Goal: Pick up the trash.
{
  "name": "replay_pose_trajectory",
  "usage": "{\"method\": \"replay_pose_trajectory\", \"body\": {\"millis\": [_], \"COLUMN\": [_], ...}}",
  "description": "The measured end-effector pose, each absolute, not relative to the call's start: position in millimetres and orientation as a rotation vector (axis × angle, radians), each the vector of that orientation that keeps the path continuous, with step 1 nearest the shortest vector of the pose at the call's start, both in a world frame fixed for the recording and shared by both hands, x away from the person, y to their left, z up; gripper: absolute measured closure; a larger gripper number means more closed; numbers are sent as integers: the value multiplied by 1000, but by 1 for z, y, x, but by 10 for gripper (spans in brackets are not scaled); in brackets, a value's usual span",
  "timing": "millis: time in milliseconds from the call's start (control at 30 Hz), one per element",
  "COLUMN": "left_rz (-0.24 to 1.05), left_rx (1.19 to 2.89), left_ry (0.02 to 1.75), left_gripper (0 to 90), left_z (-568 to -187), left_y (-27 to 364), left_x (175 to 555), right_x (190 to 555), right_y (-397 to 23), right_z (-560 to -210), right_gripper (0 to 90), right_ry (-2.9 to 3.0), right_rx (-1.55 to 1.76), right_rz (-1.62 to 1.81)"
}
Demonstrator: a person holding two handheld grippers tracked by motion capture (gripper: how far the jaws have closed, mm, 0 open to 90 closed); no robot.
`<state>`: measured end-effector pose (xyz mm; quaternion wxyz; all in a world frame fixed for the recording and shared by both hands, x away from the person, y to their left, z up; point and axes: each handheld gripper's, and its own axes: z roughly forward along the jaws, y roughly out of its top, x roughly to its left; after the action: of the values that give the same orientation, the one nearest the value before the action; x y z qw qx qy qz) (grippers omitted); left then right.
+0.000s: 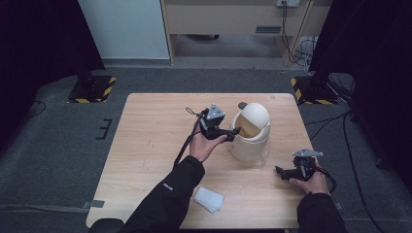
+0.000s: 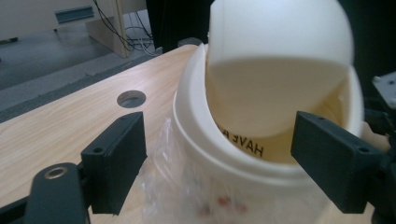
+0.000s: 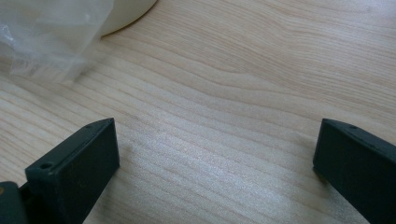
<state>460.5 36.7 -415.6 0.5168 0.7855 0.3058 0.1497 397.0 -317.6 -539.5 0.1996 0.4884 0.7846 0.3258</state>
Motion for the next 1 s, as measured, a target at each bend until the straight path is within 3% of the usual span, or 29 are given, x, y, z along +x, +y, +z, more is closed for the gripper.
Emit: {"method": "replay_pose_trajectory", "body": {"millis": [333,633,1000], "left_rz": [347,303,199], "left_rx": [1872,1913,2061], "left_ry": [696,790,860], "left_gripper": [213,250,376], "left_z": [-417,-451,-490], "left_y": [91,137,141], "left_x": [411,355,321], "right_x": [397,397,397], "right_y": [-318,-318,-317], "right_z": [-540,-540,-539], "right_gripper": [5,5,5], "right_ry": [2193,2193,2196], "right_rx": [1365,1365,1365], "right_rz": [911,911,914]}}
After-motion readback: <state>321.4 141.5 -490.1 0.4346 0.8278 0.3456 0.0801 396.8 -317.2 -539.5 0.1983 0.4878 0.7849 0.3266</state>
